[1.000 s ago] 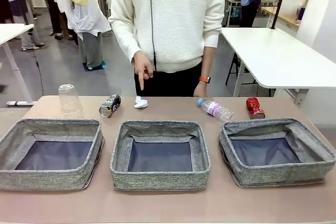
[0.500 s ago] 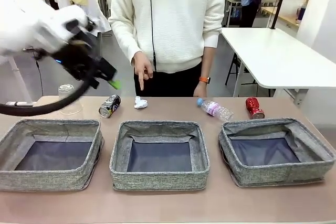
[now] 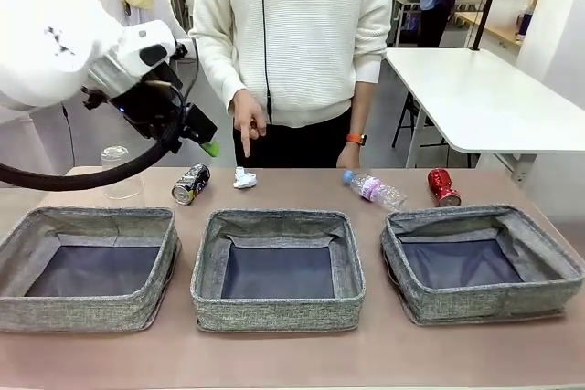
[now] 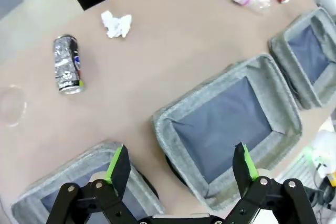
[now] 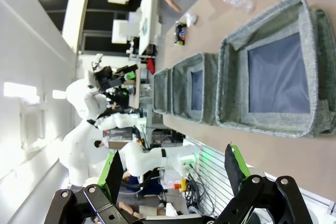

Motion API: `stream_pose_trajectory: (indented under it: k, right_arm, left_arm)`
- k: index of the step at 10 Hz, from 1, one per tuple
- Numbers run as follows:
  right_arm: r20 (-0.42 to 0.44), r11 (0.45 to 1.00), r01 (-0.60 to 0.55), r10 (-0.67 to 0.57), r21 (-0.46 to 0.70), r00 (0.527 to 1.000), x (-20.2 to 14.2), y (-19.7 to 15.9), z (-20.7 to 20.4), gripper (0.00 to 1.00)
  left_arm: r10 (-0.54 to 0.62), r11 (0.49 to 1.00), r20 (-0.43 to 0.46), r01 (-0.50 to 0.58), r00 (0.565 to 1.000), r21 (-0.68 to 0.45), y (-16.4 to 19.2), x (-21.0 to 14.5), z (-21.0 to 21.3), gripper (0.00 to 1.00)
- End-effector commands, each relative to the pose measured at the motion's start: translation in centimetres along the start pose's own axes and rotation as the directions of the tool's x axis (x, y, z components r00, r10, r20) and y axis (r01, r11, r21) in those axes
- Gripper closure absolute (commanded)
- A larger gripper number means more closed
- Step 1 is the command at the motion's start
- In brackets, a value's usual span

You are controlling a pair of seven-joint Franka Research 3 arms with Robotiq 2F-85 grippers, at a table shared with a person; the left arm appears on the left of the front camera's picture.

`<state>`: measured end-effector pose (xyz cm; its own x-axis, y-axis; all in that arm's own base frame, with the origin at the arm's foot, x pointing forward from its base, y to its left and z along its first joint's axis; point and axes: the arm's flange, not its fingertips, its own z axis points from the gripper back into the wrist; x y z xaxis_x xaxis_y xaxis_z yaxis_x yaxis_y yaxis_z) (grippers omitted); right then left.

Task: Sort the waste into the appropriate baskets.
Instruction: Pick up the waste item pointed out by the person.

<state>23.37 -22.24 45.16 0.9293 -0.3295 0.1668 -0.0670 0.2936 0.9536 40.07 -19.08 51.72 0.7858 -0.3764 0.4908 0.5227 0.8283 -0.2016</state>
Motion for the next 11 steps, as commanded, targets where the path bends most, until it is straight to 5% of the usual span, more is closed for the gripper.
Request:
stream_pose_trajectory:
  k: [1,2,5,8,9,10,11]
  right_arm:
    - [0.013,0.999,-0.028,0.028,0.021,1.000,0.1,0.1,-0.1,0.00]
    - [0.013,0.999,-0.028,0.028,0.021,1.000,0.1,0.1,-0.1,0.00]
    - [0.013,0.999,-0.028,0.028,0.021,1.000,0.1,0.1,-0.1,0.00]
    - [0.013,0.999,-0.028,0.028,0.021,1.000,0.1,0.1,-0.1,0.00]
    - [0.013,0.999,-0.028,0.028,0.021,1.000,0.1,0.1,-0.1,0.00]
    - [0.013,0.999,-0.028,0.028,0.021,1.000,0.1,0.1,-0.1,0.00]
    - [0.013,0.999,-0.028,0.028,0.021,1.000,0.1,0.1,-0.1,0.00]
  left_arm:
    - [0.000,1.000,-0.001,0.000,1.000,0.023,0.2,0.1,-0.9,0.00]
    - [0.174,0.980,-0.047,-0.169,0.984,0.107,0.5,2.6,-3.7,0.00]
    - [0.349,0.926,-0.107,-0.326,0.931,0.191,0.5,8.2,-12.2,0.00]
    - [0.480,0.793,0.040,-0.453,0.876,0.406,1.4,10.4,-18.8,0.00]
    - [0.433,0.829,-0.007,-0.395,0.901,0.396,1.5,11.2,-19.3,0.00]
    - [0.446,0.856,-0.024,-0.418,0.895,0.303,3.1,8.4,-17.8,0.00]
    - [0.447,0.837,0.006,-0.421,0.894,0.349,3.1,9.4,-18.8,0.00]
